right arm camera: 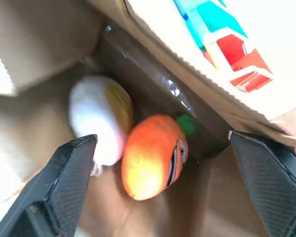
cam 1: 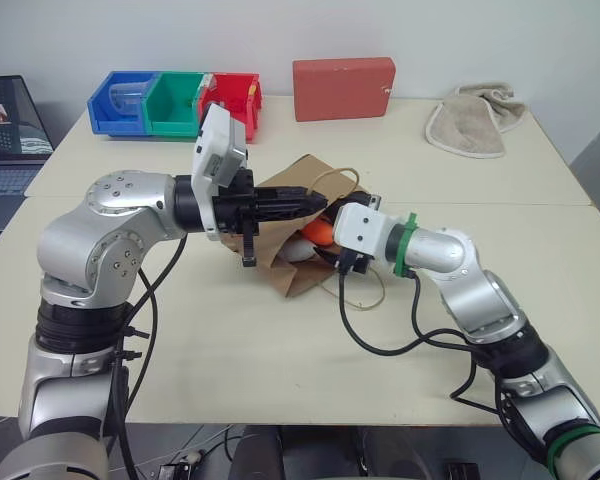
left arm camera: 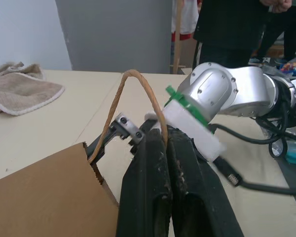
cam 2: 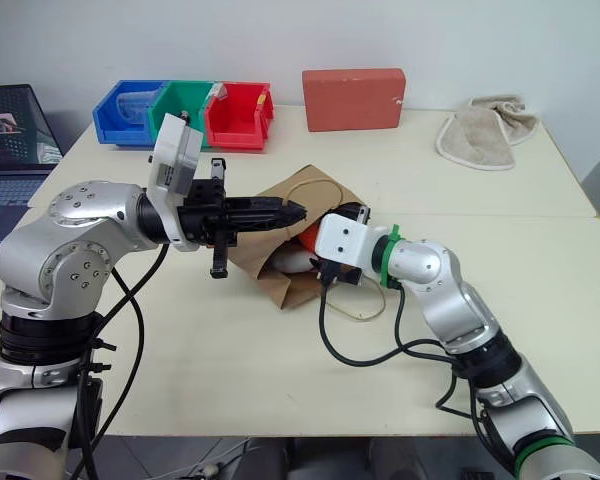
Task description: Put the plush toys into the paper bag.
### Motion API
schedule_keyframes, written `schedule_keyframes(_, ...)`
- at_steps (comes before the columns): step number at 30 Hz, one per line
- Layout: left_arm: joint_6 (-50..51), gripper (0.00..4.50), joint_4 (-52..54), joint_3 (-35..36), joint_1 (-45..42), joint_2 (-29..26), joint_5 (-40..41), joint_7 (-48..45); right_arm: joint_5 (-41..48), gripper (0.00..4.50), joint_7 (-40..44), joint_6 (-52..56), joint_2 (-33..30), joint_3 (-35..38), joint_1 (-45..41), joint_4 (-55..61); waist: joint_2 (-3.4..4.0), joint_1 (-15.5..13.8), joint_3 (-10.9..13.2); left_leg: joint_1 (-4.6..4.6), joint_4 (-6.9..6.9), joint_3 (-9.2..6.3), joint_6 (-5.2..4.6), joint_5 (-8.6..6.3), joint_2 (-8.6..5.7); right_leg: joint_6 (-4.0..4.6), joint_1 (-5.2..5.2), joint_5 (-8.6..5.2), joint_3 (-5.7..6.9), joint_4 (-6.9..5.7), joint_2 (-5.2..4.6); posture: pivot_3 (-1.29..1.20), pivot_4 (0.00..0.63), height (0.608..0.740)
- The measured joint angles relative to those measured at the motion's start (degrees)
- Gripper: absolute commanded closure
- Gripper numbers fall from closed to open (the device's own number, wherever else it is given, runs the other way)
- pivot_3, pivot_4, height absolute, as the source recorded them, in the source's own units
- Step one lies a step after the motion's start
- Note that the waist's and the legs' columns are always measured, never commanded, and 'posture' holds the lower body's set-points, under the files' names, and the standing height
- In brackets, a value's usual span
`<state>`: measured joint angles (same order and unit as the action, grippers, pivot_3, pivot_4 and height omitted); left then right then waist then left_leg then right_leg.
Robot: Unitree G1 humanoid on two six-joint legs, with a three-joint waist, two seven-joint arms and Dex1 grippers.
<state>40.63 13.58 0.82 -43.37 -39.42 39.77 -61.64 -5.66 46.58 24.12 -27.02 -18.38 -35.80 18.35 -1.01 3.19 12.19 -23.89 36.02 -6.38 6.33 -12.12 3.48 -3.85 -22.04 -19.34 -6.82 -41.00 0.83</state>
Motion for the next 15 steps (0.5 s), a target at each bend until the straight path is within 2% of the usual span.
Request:
schedule_keyframes(4,-0.17,4.5,-0.44,-0.37,-0.12,0.27,-0.66,-0.02,11.46,0.04,6.63,6.01,-5.68,8.27,4.74,9.47,-0.01,-0.25,-0.01,0.01,0.0,-0.03,-0.01,-0.01,0.0,0.0,0.05,0.0,0.02,0.03,0.0,0.0,0.15,0.74)
schedule_keyframes(8,-0.36,4.5,-0.68,-0.42,-0.13,0.28,-0.86,-0.06,19.56,0.04,7.91,15.26,-8.54,13.36,9.02,13.98,0.0,0.04,0.0,0.05,0.02,0.02,-0.01,0.0,-0.01,0.0,0.05,0.0,-0.03,0.01,0.0,0.0,0.15,0.74)
schedule_keyframes(11,-0.94,4.5,-0.71,-0.39,-0.1,0.19,-1.01,-0.07,19.96,0.04,6.44,17.04,-11.3,13.96,12.87,13.92,-0.01,0.06,-0.01,0.07,0.04,0.01,-0.02,0.0,0.0,0.0,0.06,0.0,-0.03,0.01,0.01,0.0,0.15,0.74)
schedule_keyframes(15,-1.2,4.5,-0.81,-0.39,-0.1,0.11,-1.54,-0.24,14.55,0.04,-0.28,16.89,-10.3,10.78,15.58,5.1,-0.02,0.13,-0.01,0.07,0.06,0.11,-0.02,0.0,-0.02,0.0,0.04,0.0,-0.12,0.02,0.01,0.0,0.15,0.74)
